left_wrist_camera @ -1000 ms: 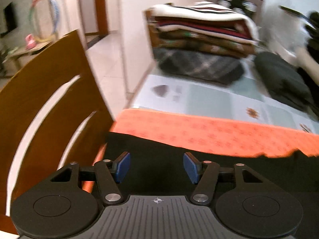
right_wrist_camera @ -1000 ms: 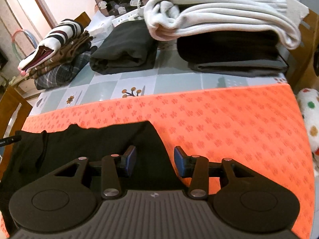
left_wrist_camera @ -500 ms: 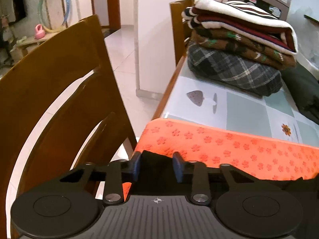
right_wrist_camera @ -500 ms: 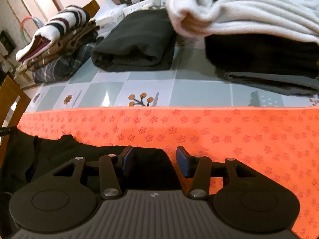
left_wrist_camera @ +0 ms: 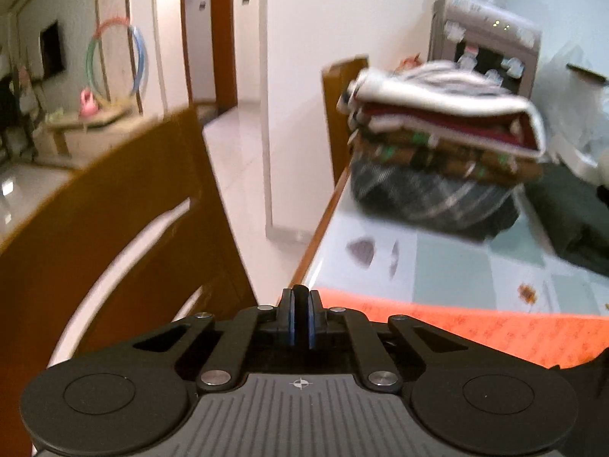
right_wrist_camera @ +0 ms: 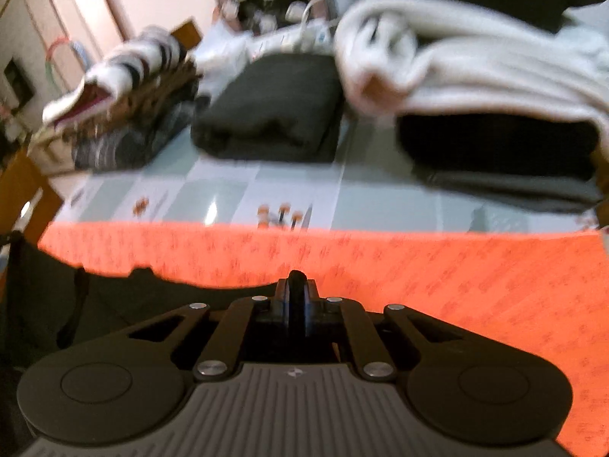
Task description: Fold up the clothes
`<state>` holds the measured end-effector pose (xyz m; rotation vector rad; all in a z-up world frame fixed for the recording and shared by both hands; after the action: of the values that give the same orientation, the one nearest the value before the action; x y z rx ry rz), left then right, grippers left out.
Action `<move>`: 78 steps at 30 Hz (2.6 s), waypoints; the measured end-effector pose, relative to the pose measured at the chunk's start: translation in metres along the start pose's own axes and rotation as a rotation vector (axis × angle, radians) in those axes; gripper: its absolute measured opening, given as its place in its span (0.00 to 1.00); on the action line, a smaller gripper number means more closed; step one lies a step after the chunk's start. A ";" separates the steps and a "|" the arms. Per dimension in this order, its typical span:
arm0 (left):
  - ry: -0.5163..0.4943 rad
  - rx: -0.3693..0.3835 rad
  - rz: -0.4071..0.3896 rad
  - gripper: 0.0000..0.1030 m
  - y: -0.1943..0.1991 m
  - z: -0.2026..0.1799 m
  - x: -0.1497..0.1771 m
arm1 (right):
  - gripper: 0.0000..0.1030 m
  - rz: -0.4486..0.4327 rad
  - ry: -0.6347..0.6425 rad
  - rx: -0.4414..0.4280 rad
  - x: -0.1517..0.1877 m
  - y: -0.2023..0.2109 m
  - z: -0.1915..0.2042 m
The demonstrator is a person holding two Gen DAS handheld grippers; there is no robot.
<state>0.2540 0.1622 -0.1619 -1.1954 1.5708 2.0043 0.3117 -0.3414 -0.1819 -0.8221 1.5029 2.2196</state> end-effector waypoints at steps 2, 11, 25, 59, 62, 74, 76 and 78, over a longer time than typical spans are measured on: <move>-0.008 -0.001 -0.041 0.08 0.006 -0.006 -0.014 | 0.07 -0.034 0.012 0.019 -0.012 0.009 -0.002; -0.050 0.007 -0.027 0.08 -0.036 -0.033 -0.035 | 0.07 -0.008 0.022 0.054 -0.043 -0.026 -0.025; -0.019 0.050 0.035 0.51 -0.045 -0.029 -0.031 | 0.40 0.053 0.067 0.077 -0.033 -0.038 -0.030; 0.020 0.092 0.229 0.59 0.191 0.048 0.143 | 0.44 0.230 0.105 -0.139 0.182 0.162 0.026; 0.027 0.080 0.274 0.59 0.193 0.052 0.166 | 0.44 0.247 0.106 -0.129 0.201 0.161 0.028; 0.214 0.090 0.344 0.35 0.164 0.071 0.194 | 0.44 0.229 0.050 -0.059 0.219 0.162 0.033; 0.230 0.092 0.343 0.16 0.164 0.071 0.192 | 0.44 0.225 0.036 -0.043 0.222 0.162 0.033; 0.213 0.100 0.315 0.11 0.170 0.067 0.183 | 0.44 0.221 0.020 -0.028 0.225 0.164 0.034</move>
<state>0.0004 0.1227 -0.1916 -1.2187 2.0505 2.0048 0.0349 -0.3832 -0.1947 -0.7185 1.6456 2.4005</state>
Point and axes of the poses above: each gripper's, at about its wrist camera, not at the fingertips, and y roughly against the way its jaws point, z to its left, x to its underside, the point moved 9 cm from there along -y, roughly the way its jaws point, and after that the axes turned 4 degrees about -x, right-handed, at the moved point
